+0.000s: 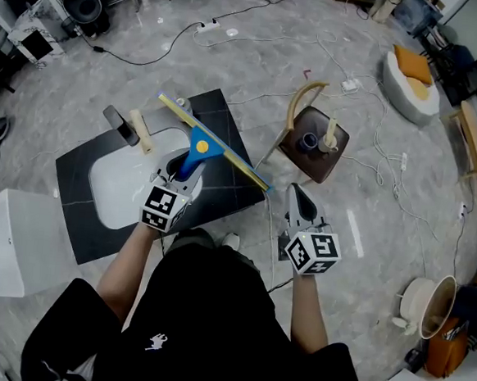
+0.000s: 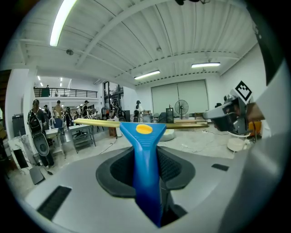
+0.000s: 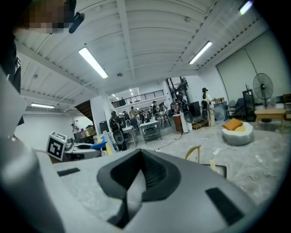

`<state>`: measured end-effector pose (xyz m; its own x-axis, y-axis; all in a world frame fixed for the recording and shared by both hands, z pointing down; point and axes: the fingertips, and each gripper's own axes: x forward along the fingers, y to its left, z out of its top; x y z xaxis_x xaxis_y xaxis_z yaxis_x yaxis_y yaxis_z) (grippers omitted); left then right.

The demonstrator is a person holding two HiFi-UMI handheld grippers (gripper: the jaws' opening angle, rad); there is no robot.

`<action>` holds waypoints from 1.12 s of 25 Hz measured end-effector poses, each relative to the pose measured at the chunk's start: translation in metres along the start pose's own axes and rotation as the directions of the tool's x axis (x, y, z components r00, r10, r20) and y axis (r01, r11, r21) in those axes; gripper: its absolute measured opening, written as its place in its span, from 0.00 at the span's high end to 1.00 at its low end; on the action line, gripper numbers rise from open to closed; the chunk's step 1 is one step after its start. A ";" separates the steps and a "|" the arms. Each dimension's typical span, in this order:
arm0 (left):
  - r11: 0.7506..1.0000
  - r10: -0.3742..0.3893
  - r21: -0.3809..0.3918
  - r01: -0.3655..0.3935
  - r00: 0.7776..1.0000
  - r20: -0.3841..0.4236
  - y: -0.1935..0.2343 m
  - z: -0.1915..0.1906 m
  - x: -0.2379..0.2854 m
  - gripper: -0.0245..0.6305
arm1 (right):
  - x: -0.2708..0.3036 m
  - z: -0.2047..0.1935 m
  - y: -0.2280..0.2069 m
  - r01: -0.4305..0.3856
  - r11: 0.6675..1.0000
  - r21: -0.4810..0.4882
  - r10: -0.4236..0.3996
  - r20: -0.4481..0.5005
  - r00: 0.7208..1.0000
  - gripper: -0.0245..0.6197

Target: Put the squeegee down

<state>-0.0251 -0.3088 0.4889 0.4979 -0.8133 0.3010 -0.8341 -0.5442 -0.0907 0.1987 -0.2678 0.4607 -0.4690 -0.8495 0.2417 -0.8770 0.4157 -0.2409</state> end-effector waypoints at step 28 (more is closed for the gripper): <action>0.949 -0.306 0.014 0.314 0.932 -0.192 0.015 -0.080 0.105 0.77 | 0.052 -0.049 -0.021 0.239 0.968 0.080 -0.228 -0.124 0.966 0.96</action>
<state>-0.0040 -0.3858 0.5956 0.6741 -0.5523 0.4904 -0.6319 -0.7750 -0.0043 0.1881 -0.3045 0.5248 -0.2655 -0.8748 0.4052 -0.9526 0.1733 -0.2502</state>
